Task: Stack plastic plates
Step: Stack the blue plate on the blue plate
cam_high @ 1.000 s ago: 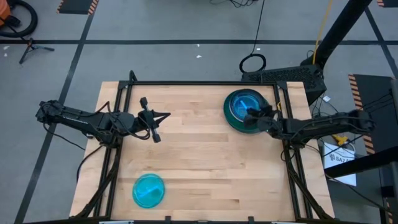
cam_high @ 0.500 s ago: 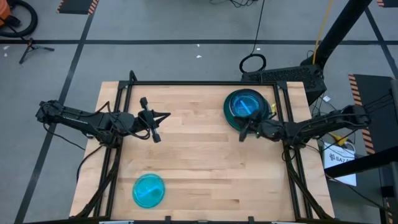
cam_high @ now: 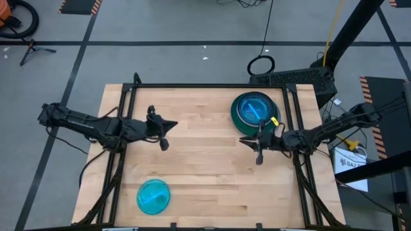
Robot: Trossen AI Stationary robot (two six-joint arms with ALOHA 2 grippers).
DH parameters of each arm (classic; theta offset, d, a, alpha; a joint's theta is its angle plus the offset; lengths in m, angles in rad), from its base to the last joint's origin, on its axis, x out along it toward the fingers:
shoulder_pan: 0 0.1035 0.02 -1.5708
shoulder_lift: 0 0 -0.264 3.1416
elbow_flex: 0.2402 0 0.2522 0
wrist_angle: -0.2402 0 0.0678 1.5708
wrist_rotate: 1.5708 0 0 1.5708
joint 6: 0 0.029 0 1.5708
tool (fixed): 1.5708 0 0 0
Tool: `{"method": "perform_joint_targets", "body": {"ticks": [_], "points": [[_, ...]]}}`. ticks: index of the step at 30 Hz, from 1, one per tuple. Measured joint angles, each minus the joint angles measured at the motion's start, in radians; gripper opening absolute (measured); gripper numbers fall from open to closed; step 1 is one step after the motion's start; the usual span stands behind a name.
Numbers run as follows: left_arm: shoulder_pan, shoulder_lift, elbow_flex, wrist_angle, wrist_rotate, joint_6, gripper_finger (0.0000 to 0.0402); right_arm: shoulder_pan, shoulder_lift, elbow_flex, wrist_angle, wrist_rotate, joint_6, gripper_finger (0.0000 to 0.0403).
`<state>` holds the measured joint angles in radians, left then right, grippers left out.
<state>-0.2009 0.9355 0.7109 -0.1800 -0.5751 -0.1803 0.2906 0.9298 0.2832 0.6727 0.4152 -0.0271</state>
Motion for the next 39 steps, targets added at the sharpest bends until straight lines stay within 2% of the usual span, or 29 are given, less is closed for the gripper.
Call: {"method": "perform_joint_targets", "body": {"ticks": [3,5,12,16,18,24,29,36,39], "points": [[-0.022,0.054,0.0,-0.102,0.009,-0.152,0.0012,0.013,0.0,0.0,-0.002,-0.001,-0.028,0.0029],[-0.037,0.09,0.0,-0.161,0.05,-0.255,0.0012,0.023,0.0,0.0,-0.01,-0.001,-0.037,0.0029],[-0.117,0.209,0.0,-0.309,0.378,-0.523,0.0012,0.032,0.0,0.0,-0.023,-0.001,-0.038,0.0029],[-0.183,0.273,0.0,-0.373,0.574,-0.611,0.0012,0.032,0.0,0.0,-0.026,-0.001,-0.034,0.0029],[-0.22,0.296,0.0,-0.417,0.624,-0.626,0.0012,0.032,0.0,0.0,-0.031,-0.001,-0.021,0.0029],[-0.327,0.341,0.0,-0.47,0.663,-0.713,0.0012,0.032,0.0,0.0,-0.037,-0.002,0.014,0.0029],[-0.374,0.342,0.0,-0.475,0.662,-0.803,0.002,0.032,0.0,0.0,-0.039,-0.002,0.026,0.0029],[-0.432,0.342,0.0,-0.53,0.647,-0.87,0.0085,0.032,0.0,0.0,-0.048,-0.002,0.071,0.0029],[-0.462,0.342,0.0,-0.545,0.594,-0.879,0.0118,0.032,0.0,0.0,-0.057,-0.002,0.092,0.0029]]}}
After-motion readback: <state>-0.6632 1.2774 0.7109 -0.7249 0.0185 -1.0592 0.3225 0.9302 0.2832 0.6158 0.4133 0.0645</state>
